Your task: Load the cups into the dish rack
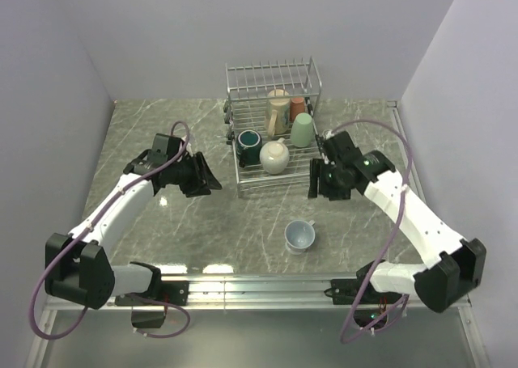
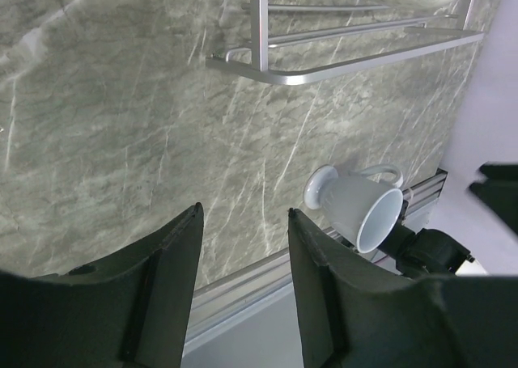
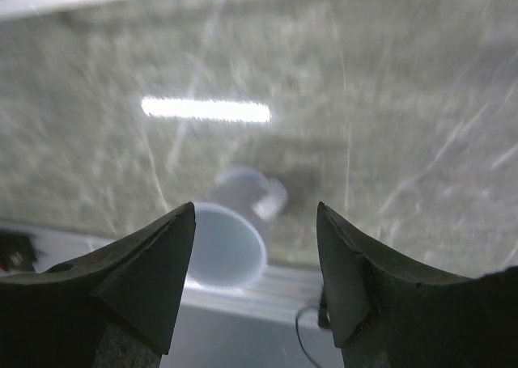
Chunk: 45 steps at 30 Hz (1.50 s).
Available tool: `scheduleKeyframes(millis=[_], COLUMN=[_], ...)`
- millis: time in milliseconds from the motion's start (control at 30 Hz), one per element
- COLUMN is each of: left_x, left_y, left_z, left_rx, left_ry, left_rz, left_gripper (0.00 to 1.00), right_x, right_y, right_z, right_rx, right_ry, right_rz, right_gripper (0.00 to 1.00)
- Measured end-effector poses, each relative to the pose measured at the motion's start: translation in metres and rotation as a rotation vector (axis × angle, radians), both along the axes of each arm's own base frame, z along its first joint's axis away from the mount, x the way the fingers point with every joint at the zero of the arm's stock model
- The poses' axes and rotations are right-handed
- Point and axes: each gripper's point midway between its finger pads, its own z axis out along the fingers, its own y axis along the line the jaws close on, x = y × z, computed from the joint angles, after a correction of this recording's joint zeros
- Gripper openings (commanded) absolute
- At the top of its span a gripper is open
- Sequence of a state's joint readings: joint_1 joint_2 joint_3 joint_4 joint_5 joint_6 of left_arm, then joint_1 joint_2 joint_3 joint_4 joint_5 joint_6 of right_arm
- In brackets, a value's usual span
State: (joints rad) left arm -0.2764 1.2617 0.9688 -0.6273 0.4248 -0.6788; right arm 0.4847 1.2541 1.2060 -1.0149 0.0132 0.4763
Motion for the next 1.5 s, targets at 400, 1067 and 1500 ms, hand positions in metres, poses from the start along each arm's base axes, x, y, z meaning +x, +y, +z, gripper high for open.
scheduleKeyframes(millis=[400, 1067, 1500], left_x=[0.004, -0.005, -0.032], left_y=[-0.031, -0.117, -0.16], left_z=[-0.008, 0.048, 0.061], left_rx=[0.005, 0.259, 0.41], left_ry=[0.039, -0.173, -0.359], left_rz=[-0.069, -0.32, -0.496], left_gripper=[0.5, 0.5, 0.55], right_x=[-0.064, -0.075, -0.03], right_y=[0.0, 0.024, 0.043], right_z=[-0.052, -0.094, -0.053], right_rx=[0.091, 0.152, 0.14], right_ry=[0.163, 0.256, 0.201], right_rz=[0.068, 0.121, 0.118], right_gripper=[0.67, 0.0, 0.0])
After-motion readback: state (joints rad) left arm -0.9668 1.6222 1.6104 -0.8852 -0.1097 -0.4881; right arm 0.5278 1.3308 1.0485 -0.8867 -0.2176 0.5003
